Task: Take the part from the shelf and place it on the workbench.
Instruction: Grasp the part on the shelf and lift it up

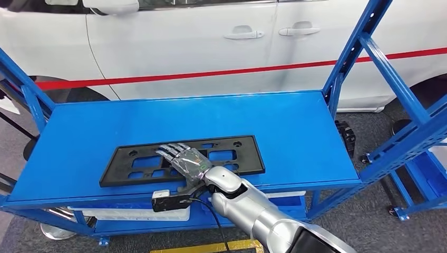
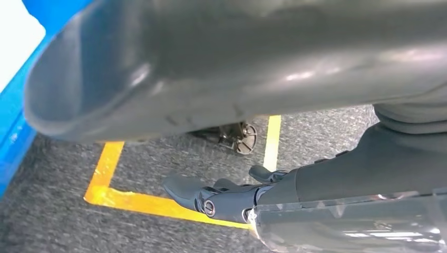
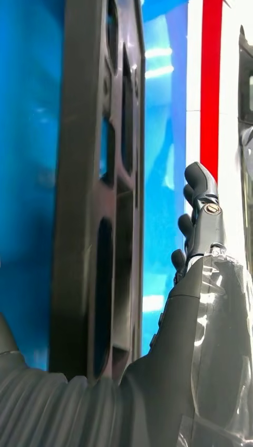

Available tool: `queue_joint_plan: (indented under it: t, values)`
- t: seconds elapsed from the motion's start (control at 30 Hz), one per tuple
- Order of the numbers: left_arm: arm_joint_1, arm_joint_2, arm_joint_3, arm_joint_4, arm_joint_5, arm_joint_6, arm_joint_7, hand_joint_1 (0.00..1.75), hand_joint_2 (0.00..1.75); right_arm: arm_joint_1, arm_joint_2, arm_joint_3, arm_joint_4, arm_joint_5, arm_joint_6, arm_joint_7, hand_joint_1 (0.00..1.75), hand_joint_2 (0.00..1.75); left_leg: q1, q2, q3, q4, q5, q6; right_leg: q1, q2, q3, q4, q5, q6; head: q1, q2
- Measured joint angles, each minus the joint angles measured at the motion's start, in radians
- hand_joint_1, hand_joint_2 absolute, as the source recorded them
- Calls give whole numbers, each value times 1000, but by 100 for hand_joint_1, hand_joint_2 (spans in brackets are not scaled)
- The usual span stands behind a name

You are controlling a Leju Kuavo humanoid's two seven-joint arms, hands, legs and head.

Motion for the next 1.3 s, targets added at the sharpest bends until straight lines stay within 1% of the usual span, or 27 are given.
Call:
queue_joint_plan:
  t: [0.07, 0.13, 0.17, 0.2, 0.27, 0.3, 0.33, 0.37, 0.43, 0.47, 0.5, 0.57, 0.63, 0.7, 0.73, 0.77, 0.8, 0.83, 0.87, 0.93, 0.97, 1.0, 1.13, 1.17, 1.2, 1.27, 1.3]
  values:
    - [0, 0, 2, 0, -6, -2, -1, 0, 0, 0, -2, -16, 3, 10, -5, 2, 0, 175, -3, -3, 0, -3, -2, 18, 1, 0, -2, 1, 0, 9, 1, 0]
    - [1, 0, 4, 0, -12, -4, -2, 0, 0, -1, -5, -32, 4, 19, -12, 4, 0, 175, -3, -3, 1, -7, 1, 33, -4, 0, -8, 20, -15, 19, 1, 0]
    - [0, 0, 4, 0, -14, -4, -2, 0, 0, -2, -6, -39, 5, 25, -16, 7, 0, 175, -4, -2, 1, -8, 2, 40, -6, 0, -23, 54, -36, 23, 1, 0]
    - [0, 1, 5, 0, -16, -5, -3, 0, 0, -2, -8, -44, 5, 32, -21, 11, 0, 175, -4, -2, 1, -9, 3, 45, -8, 0, -49, 109, -67, 26, 1, 0]
    - [-1, 1, 6, 0, -19, -5, -4, 0, 0, -1, -13, -51, 9, 45, -29, 20, 0, 175, -8, -2, 0, -9, 2, 51, -7, 0, -116, 245, -124, 28, 1, 0]
    - [-1, 2, 6, 0, -20, -6, -4, 0, 0, 0, -15, -53, 11, 50, -30, 22, 0, 175, -10, -3, 1, -9, 2, 52, -7, 0, -138, 287, -133, 27, 1, 0]
    - [-1, 2, 6, 0, -20, -6, -4, 0, 0, 1, -17, -54, 13, 53, -32, 23, 0, 175, -12, -3, 1, -9, 1, 52, -7, 0, -142, 292, -122, 24, 1, 0]
    - [-1, 2, 7, 0, -20, -7, -4, 0, 0, 1, -18, -55, 14, 55, -33, 24, 0, 175, -14, -4, 3, -8, 1, 52, -5, 0, -127, 256, -94, 19, 1, 0]
    - [-1, 1, 7, 0, -20, -7, -4, 0, 0, -1, -18, -58, 14, 59, -37, 29, 0, 175, -19, -6, 5, -8, 0, 51, 2, 1, -60, 119, -28, 1, 1, 0]
    - [-1, 0, 7, 0, -21, -8, -5, 0, 0, -2, -18, -59, 14, 67, -41, 35, 0, 175, -21, -7, 5, -8, -1, 49, 6, 0, -32, 59, -7, -5, 1, 0]
    - [-1, -1, 8, 0, -22, -8, -6, 0, 0, -3, -18, -60, 15, 79, -46, 43, 0, 175, -22, -7, 4, -7, -1, 46, 10, -1, -16, 23, 2, -9, 0, 0]
    - [-2, -2, 10, 0, -24, -8, -7, 0, 0, -4, -18, -60, 17, 118, -57, 71, 0, 175, -20, -6, 4, -10, -1, 35, 12, -2, -11, 5, 4, -10, 1, 0]
    - [-2, 0, 15, 0, -28, -8, -10, 0, 0, -4, -18, -60, 20, 166, -67, 106, 0, 175, -19, -4, 3, -5, -9, 24, 7, -2, -5, -8, 11, -14, 0, 0]
    - [-2, 2, 20, 0, -33, -8, -11, 0, 0, -5, -18, -59, 24, 212, -72, 140, 3, 175, -18, -3, -27, 65, -54, 15, 0, -4, 2, -19, 16, -19, -1, 0]
    - [-2, 2, 22, 0, -34, -8, -11, 0, 0, -5, -18, -58, 27, 233, -70, 159, 38, 175, -16, -3, -55, 128, -86, 10, 1, -4, 3, -20, 16, -21, -1, 0]
    - [-1, 2, 23, 0, -35, -8, -11, 0, 0, -5, -18, -56, 29, 252, -65, 180, 82, 175, -15, -3, -87, 197, -115, 6, 1, -5, 3, -20, 16, -22, -2, 0]
    - [0, 2, 25, 0, -36, -9, -11, 0, 0, -5, -18, -54, 33, 270, -58, 203, 125, 175, -14, -3, -111, 247, -130, 3, 1, -5, 3, -20, 16, -23, -1, 0]
    - [0, 2, 27, 0, -37, -10, -11, 0, 0, -5, -18, -52, 36, 287, -49, 226, 165, 175, -12, -3, -119, 264, -125, 0, 1, -5, 4, -19, 15, -22, -1, 0]
    - [1, 3, 30, 0, -38, -11, -11, 0, 0, -6, -18, -51, 38, 300, -43, 245, 175, 175, -10, -3, -108, 239, -101, -3, 0, -5, 5, -18, 15, -21, -1, 0]
    - [0, 5, 34, 0, -41, -12, -11, 0, 0, -8, -18, -50, 43, 317, -38, 267, 175, 175, -5, 0, -43, 106, -36, -6, -1, -4, 6, -13, 11, -15, -1, 0]
    - [-1, 5, 36, 0, -41, -12, -11, 0, 0, -9, -18, -50, 45, 323, -38, 272, 175, 175, -5, 0, -13, 44, -15, -2, 0, -3, 5, -9, 8, -11, -1, 0]
    - [-2, 6, 37, 0, -41, -12, -11, 0, 0, -9, -18, -50, 48, 326, -39, 275, 175, 175, -6, -1, 6, 6, -7, 4, 1, -2, 4, -5, 7, -5, 0, 0]
    - [-2, 6, 45, 0, -41, -13, -11, 0, 0, -11, -20, -50, 55, 329, -43, 282, 175, 175, -9, -3, 14, -14, -2, 36, 1, 0, 0, 3, 1, 17, 2, 0]
    - [-2, 6, 47, 0, -41, -13, -11, 0, 0, -11, -20, -50, 55, 329, -43, 282, 175, 175, -9, -2, 15, -16, 1, 42, 0, 1, -9, 25, -15, 23, 2, 0]
    - [-3, 6, 48, 0, -41, -13, -11, 0, 0, -10, -21, -50, 57, 329, -42, 282, 175, 175, -7, -1, 14, -18, 4, 48, -2, 1, -29, 68, -43, 27, 2, 0]
    - [-3, 6, 49, 0, -41, -13, -12, 0, 0, -5, -23, -49, 60, 329, -43, 282, 175, 175, -9, -1, 10, -18, 5, 54, -2, 1, -90, 201, -111, 31, 2, 0]
    - [-3, 6, 50, 0, -41, -13, -12, 0, 0, -3, -24, -49, 62, 328, -45, 282, 175, 175, -10, -1, 9, -17, 5, 55, -2, 1, -118, 259, -132, 32, 2, 0]
